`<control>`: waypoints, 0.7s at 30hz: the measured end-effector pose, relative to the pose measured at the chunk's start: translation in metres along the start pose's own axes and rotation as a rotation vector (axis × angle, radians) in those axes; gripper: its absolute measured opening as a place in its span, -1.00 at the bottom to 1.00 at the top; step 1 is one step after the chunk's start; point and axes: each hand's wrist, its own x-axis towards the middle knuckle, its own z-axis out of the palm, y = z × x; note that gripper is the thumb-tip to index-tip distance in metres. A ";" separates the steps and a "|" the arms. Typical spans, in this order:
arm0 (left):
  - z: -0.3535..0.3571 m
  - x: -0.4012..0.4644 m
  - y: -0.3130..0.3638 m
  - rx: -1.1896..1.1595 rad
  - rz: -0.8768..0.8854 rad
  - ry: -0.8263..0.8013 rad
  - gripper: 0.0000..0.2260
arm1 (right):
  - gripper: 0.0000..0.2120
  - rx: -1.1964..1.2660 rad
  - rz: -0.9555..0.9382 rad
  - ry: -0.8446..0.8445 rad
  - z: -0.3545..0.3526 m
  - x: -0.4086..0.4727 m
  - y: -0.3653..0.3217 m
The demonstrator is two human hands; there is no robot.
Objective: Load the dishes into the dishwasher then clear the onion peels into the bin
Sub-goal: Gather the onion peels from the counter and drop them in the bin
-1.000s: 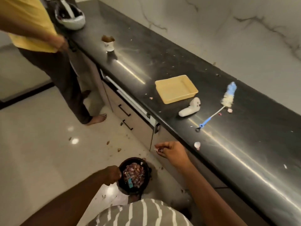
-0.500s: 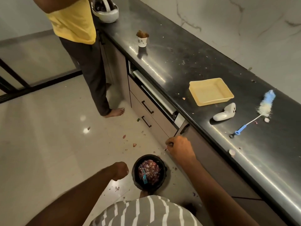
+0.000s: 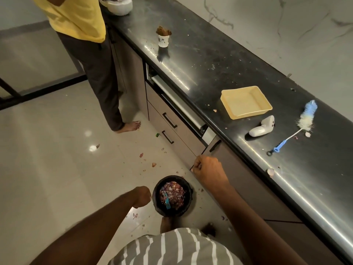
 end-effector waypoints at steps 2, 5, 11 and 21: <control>-0.001 -0.002 0.005 0.010 0.009 -0.006 -0.68 | -0.84 0.013 -0.003 -0.012 -0.001 -0.005 0.001; 0.000 0.000 0.017 0.007 0.075 -0.019 -0.68 | -0.72 0.045 -0.010 -0.014 -0.002 -0.010 0.004; 0.000 0.002 0.054 0.057 0.202 -0.029 -0.66 | -0.90 0.210 -0.004 0.064 -0.012 -0.022 0.017; 0.003 -0.010 0.225 0.196 0.728 -0.087 -0.78 | -0.82 0.448 0.265 0.332 -0.058 -0.091 0.115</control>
